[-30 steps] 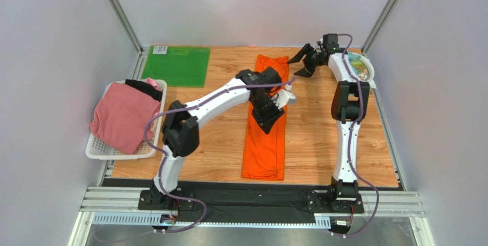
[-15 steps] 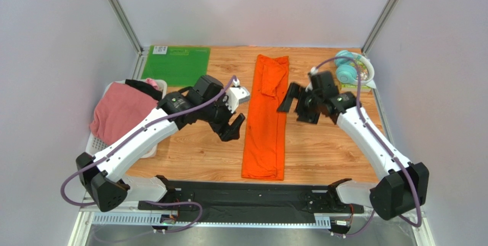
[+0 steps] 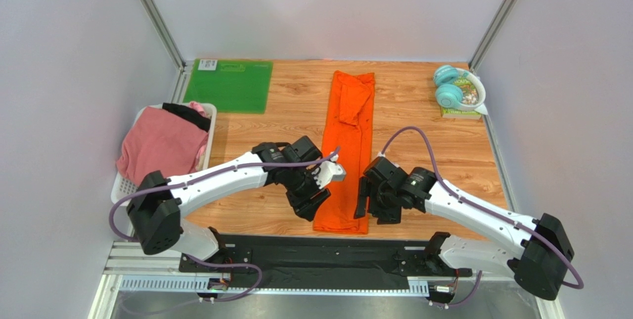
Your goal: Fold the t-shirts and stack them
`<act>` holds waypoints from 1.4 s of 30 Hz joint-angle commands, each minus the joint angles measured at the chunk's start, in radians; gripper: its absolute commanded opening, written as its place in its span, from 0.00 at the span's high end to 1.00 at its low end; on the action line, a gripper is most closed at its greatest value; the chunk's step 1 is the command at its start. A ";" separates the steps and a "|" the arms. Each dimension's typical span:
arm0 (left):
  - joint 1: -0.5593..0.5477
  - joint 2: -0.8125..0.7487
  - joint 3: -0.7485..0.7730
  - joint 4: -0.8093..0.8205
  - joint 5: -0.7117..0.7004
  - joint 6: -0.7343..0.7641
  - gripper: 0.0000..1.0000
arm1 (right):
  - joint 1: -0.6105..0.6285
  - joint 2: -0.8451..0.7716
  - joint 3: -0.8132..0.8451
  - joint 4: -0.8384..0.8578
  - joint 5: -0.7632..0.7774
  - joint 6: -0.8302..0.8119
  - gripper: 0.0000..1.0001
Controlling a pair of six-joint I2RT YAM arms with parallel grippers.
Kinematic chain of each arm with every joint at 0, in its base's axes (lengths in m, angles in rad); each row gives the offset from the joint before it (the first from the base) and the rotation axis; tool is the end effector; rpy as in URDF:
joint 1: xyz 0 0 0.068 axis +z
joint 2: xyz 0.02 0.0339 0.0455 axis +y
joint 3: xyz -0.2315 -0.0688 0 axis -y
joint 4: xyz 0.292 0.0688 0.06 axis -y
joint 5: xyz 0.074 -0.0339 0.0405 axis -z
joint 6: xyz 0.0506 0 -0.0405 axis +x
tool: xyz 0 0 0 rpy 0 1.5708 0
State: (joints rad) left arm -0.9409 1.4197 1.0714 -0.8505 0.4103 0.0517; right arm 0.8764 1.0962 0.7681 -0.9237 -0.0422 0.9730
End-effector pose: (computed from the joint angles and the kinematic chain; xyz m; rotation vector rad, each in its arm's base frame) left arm 0.1745 -0.2736 0.1869 1.4717 2.4808 -0.7747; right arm 0.1577 0.1927 0.1638 0.1326 2.9512 0.4170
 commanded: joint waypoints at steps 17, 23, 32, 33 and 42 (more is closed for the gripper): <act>-0.032 0.269 0.007 0.103 -0.008 -0.173 0.34 | -0.048 0.080 -0.168 0.264 -0.056 0.093 0.33; -0.032 0.301 0.016 0.099 0.007 -0.190 0.31 | -0.053 0.106 -0.162 0.296 -0.081 0.098 0.36; -0.032 0.335 0.053 0.071 0.002 -0.191 0.30 | -0.057 0.030 -0.171 0.260 -0.088 0.105 0.41; -0.032 0.326 0.045 0.079 -0.002 -0.196 0.29 | -0.059 0.019 -0.170 0.260 -0.093 0.105 0.41; -0.032 0.346 0.067 0.067 0.002 -0.199 0.29 | -0.071 0.027 -0.148 0.229 -0.101 0.081 0.41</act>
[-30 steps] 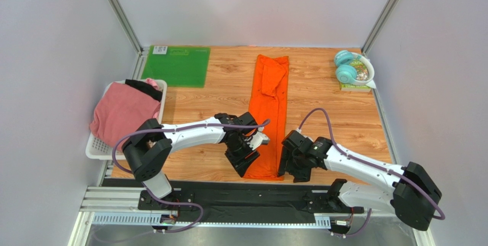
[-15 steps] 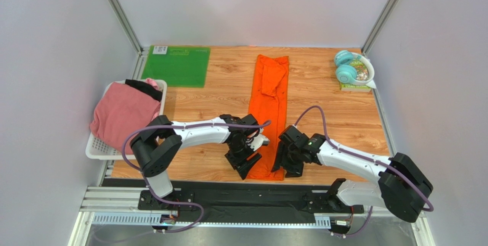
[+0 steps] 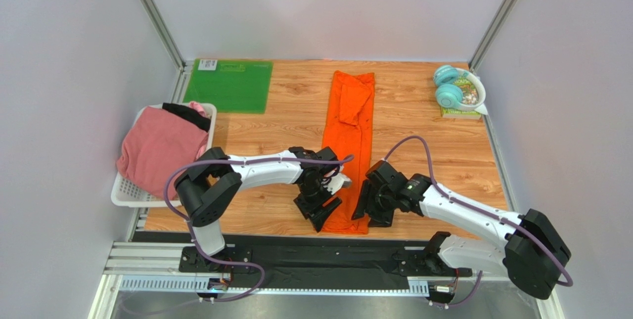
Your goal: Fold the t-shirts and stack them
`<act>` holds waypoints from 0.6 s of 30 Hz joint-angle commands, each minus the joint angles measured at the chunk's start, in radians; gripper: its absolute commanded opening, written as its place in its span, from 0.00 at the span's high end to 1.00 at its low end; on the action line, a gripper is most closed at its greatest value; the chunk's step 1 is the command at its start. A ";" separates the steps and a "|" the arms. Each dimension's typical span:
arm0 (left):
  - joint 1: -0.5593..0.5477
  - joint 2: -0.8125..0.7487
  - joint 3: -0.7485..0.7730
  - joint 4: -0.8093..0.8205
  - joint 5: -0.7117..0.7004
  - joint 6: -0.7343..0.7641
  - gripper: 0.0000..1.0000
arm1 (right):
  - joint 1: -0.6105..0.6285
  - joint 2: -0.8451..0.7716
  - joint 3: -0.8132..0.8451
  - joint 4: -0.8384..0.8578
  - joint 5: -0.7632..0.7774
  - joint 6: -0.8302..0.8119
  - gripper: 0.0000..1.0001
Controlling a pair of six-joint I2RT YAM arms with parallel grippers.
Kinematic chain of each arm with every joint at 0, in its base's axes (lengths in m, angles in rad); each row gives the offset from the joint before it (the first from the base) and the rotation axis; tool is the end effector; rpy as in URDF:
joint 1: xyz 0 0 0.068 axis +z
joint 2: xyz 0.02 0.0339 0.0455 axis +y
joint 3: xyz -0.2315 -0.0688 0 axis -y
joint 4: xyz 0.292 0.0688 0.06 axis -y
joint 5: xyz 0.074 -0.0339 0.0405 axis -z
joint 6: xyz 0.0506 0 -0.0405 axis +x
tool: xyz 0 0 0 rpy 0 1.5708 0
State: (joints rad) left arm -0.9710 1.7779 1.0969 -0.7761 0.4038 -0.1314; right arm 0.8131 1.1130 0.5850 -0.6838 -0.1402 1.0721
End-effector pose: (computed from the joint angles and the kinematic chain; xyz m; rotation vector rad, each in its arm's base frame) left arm 0.1789 -0.2968 0.0831 -1.2401 -2.6937 0.6054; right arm 0.1624 0.1819 0.1097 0.3485 2.9709 0.5625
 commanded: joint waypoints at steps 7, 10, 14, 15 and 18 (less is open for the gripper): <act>-0.001 0.003 0.084 -0.031 -0.005 -0.017 0.28 | -0.025 0.064 -0.020 0.016 -0.005 -0.037 0.42; -0.008 -0.032 0.043 0.004 -0.013 -0.033 0.21 | -0.028 0.058 -0.039 0.033 -0.016 -0.029 0.42; -0.038 -0.052 -0.029 0.067 0.009 -0.065 0.14 | -0.031 0.047 -0.060 0.035 -0.013 -0.021 0.42; -0.044 -0.045 -0.022 0.061 0.010 -0.065 0.15 | -0.031 0.041 -0.065 0.035 -0.013 -0.018 0.42; -0.060 -0.002 -0.003 0.044 0.026 -0.070 0.25 | -0.037 0.027 -0.071 0.035 -0.012 -0.011 0.42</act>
State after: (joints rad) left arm -1.0042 1.7641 1.0809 -0.7498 0.3962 -0.1783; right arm 0.7845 1.1698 0.5228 -0.6735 -0.1547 1.0504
